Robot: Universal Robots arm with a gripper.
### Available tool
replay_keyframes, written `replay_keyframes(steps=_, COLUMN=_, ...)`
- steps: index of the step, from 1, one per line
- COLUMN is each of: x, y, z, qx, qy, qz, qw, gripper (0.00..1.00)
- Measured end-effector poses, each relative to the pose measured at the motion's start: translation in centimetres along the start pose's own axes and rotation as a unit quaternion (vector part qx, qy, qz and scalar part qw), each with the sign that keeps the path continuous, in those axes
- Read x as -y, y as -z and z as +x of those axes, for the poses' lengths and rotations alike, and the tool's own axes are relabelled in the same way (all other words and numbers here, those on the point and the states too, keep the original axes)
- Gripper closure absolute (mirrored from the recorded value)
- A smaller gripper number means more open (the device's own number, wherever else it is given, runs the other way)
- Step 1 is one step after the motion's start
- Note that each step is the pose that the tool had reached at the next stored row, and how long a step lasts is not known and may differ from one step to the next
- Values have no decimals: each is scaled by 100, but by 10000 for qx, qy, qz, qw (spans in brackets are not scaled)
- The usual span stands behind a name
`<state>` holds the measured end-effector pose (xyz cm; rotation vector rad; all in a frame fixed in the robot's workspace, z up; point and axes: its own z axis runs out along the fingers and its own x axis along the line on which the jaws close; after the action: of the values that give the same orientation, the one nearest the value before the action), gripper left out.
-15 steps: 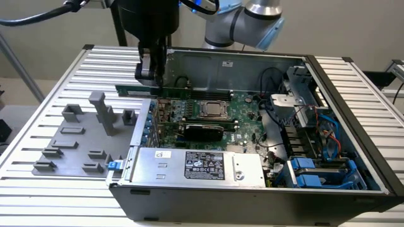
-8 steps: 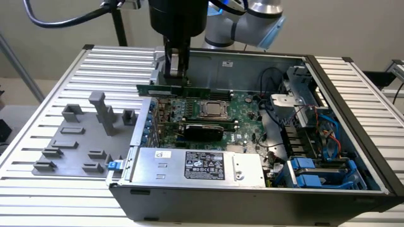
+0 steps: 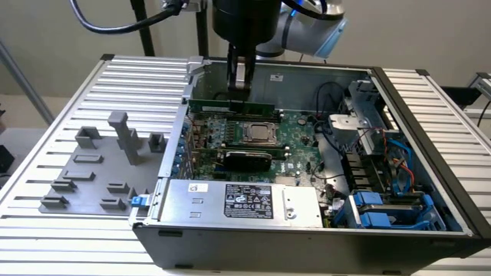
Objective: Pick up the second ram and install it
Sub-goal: 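Pick up the second ram and move it above second insertion slot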
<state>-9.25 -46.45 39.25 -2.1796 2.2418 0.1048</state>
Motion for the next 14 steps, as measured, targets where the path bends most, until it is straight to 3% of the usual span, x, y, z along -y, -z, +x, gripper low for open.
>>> replay_keyframes(steps=14, x=366, y=-213, z=-471, qx=0, qy=0, qz=0, qw=10000, gripper=87)
